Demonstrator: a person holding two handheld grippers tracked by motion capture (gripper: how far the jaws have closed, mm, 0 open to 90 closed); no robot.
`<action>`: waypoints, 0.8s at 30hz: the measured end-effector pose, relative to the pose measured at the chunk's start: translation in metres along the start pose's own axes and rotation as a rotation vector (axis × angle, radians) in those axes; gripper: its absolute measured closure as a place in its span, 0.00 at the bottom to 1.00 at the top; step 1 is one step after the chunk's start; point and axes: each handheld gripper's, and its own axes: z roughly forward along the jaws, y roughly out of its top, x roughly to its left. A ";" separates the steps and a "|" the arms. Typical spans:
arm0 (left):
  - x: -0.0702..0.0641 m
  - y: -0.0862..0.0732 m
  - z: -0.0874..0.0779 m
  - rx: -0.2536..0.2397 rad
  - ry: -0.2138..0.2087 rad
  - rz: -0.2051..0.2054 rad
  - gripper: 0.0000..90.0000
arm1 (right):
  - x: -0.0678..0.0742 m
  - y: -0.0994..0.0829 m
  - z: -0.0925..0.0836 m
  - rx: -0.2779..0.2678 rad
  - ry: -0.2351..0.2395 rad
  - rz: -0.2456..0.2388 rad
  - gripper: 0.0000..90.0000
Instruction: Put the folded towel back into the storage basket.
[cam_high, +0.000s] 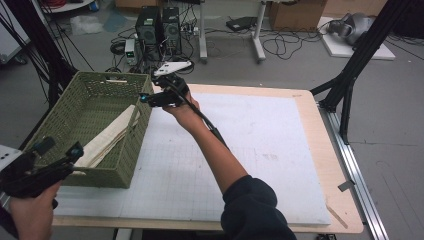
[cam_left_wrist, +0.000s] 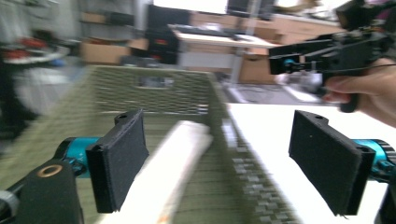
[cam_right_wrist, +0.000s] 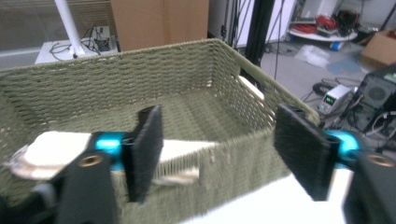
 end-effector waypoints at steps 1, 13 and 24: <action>-0.004 0.000 0.005 0.006 -0.024 -0.002 0.21 | -0.002 -0.002 -0.007 0.002 -0.007 0.001 0.28; -0.065 -0.009 0.058 0.035 -0.316 0.014 0.21 | -0.024 -0.049 -0.105 0.001 -0.101 0.050 0.23; -0.121 -0.026 0.101 0.044 -0.544 0.051 0.21 | -0.030 -0.104 -0.206 -0.001 -0.223 0.084 0.22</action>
